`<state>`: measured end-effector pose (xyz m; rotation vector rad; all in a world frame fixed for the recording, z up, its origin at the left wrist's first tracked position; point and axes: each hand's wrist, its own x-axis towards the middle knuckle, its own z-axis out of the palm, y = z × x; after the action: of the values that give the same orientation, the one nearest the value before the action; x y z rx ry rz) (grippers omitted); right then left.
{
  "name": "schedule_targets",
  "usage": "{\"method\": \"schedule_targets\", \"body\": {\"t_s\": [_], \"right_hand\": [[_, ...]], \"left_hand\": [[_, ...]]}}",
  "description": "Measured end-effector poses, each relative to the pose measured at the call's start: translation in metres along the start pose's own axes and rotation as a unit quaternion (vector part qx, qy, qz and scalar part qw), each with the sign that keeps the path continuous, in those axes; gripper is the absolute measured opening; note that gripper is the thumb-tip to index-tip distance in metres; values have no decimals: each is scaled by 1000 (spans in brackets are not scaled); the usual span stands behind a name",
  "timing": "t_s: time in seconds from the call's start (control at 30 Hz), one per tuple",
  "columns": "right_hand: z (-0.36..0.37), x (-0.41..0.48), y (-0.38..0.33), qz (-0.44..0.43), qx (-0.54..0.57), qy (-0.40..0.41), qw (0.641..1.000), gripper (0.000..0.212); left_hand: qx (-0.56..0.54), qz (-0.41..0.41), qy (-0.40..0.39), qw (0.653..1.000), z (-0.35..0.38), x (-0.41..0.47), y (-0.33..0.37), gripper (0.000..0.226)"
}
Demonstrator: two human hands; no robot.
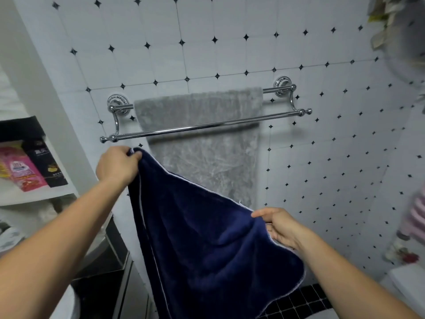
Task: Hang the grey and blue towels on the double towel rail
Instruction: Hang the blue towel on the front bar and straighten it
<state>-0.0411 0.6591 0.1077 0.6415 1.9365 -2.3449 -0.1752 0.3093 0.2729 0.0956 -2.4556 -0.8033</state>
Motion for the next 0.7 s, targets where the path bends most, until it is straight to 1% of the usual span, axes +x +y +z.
{"method": "schedule_targets", "body": {"t_s": [0.03,0.07,0.1,0.13,0.17,0.23,0.3,0.33,0.4,0.43,0.47,0.53,0.6,0.7], "right_hand": [[5,-5,-9,4,52,-26,998,40],[10,-11,-18,-1,95,-50,994,39],[15,-15,-26,-15,125,-68,990,40],[21,-20,-33,-35,137,-81,987,42],[27,-24,-39,-61,131,-90,985,46],[42,-34,-51,-128,69,-91,985,51],[62,-47,-63,-225,-33,-66,972,48],[74,-54,-69,-284,-92,-42,954,44],[97,-65,-78,-394,-184,20,900,30],[107,-68,-82,-434,-211,52,875,24],[116,-71,-85,-460,-230,84,853,21],[124,-74,-92,-487,-261,131,823,24],[126,-74,-98,-492,-279,148,811,24],[127,-76,-103,-498,-293,165,799,25]], "left_hand": [[7,-15,-15,1000,5,-7,-5,32],[-13,-38,-35,999,10,-13,-8,31],[-65,-68,-62,994,15,-20,-10,28],[-136,-103,-98,981,18,-27,-10,25],[-206,-137,-137,959,20,-36,-8,21],[-313,-188,-198,910,23,-53,0,21],[-381,-210,-240,868,25,-67,10,23],[-406,-210,-262,850,25,-75,16,24],[-436,-189,-304,826,28,-91,25,32],[-436,-179,-311,825,31,-98,29,34],[-429,-172,-306,832,32,-104,32,33],[-409,-156,-285,853,33,-113,34,36],[-417,-117,-282,856,32,-117,34,39],[-437,-66,-306,843,29,-122,31,50]]}}
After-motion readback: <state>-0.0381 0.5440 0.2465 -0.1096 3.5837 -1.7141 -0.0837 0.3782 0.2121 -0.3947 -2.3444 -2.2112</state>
